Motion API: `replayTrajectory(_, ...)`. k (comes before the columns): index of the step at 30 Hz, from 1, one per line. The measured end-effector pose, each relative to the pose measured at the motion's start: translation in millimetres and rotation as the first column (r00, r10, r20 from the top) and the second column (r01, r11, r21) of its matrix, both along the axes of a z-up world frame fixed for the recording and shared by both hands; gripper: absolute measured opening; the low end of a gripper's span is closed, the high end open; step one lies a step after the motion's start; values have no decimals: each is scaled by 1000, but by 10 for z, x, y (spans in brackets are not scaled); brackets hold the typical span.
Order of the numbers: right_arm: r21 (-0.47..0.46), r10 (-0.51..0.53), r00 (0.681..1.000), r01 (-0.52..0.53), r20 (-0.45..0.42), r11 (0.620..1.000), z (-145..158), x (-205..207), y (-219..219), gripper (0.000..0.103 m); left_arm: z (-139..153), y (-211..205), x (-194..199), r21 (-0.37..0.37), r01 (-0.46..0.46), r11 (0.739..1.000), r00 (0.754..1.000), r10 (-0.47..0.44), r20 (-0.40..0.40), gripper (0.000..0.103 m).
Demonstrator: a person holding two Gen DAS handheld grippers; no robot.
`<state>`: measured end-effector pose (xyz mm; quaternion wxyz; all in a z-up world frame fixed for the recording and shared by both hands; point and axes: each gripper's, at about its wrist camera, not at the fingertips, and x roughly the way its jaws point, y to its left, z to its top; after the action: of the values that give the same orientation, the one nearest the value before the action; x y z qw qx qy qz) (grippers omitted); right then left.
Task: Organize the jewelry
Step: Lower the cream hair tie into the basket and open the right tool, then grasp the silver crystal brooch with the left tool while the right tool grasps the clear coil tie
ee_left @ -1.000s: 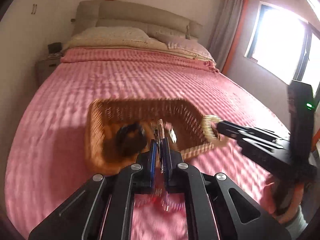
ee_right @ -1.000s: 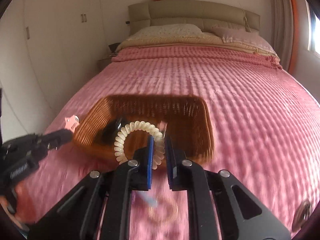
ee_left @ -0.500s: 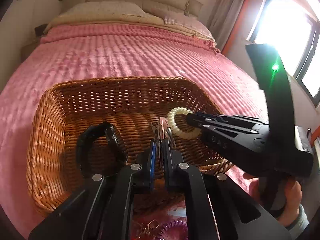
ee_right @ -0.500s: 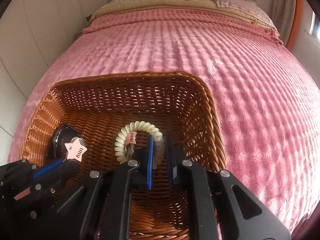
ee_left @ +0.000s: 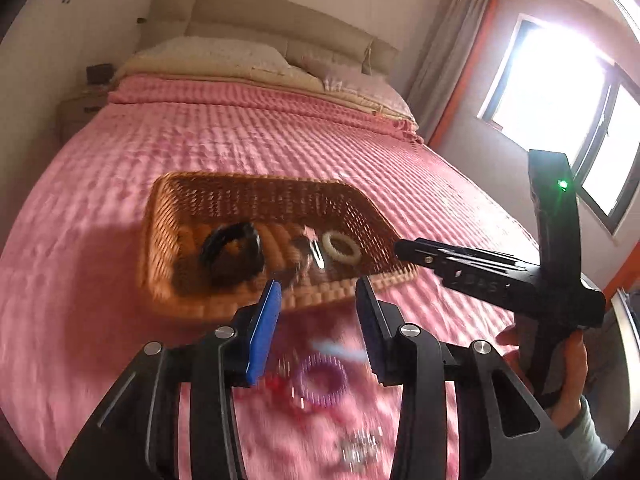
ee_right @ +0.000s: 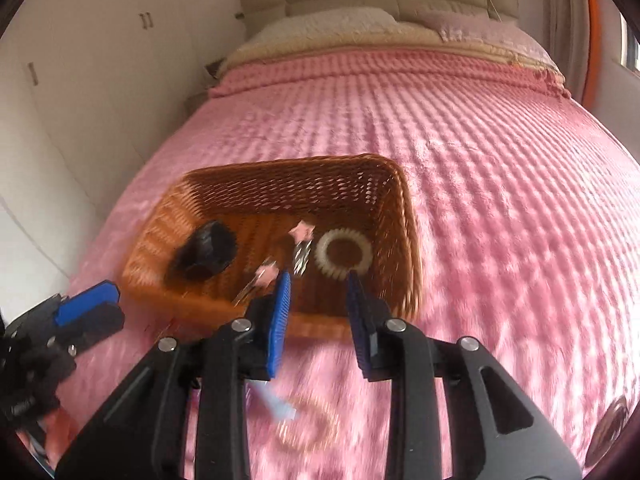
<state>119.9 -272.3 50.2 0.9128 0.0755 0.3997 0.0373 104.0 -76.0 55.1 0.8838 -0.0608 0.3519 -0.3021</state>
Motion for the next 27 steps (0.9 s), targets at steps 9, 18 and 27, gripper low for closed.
replayTrajectory(9, -55, 5, 1000, -5, -6, 998, -397, -600, 64, 26, -482, 138, -627, 15, 40, 999, 993, -38, -113, 37)
replayTrajectory(18, -17, -21, 997, 20, -80, 1000, -831, -588, -42, 26, -917, -105, -653, 47, 85, 995, 969, -71, -236, 32)
replayTrajectory(27, -119, -6, 995, -6, -99, 993, -923, -505, 160, 12, -977, -277, -546, 77, 94, 993, 967, -72, -243, 8)
